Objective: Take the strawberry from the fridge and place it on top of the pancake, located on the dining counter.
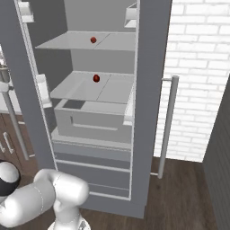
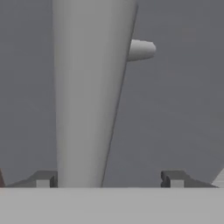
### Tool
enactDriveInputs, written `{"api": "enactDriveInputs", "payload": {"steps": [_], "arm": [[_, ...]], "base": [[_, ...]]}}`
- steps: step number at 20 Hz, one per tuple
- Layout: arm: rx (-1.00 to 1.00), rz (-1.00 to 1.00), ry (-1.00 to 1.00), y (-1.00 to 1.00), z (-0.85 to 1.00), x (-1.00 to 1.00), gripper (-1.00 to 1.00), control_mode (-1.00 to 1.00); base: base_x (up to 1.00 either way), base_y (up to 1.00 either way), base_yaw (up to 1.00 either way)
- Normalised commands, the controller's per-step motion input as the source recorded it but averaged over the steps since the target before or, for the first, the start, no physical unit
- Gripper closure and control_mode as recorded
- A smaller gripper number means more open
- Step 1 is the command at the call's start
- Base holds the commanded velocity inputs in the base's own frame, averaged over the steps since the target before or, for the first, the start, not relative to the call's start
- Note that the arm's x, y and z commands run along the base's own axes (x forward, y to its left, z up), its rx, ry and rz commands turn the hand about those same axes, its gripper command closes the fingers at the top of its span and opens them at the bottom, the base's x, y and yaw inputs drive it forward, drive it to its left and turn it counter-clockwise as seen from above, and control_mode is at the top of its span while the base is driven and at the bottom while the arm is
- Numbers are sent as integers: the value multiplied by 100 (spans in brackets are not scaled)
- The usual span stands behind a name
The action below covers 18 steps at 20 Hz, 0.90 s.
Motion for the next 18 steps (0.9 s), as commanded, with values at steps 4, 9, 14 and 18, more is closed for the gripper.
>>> {"api": "enactDriveInputs", "payload": {"steps": [4,9,14,18], "arm": [[-1,-22,-25,37,-26,-4,-100,-100],[0,-18,-14,3,-10,-12,-100,-100],[3,0,-3,0,0,-41,-100,-100],[2,1,-2,0,0,-42,-100,-100]], "base": [[0,0,0],[0,0,0],[0,0,0],[0,0,0]]}}
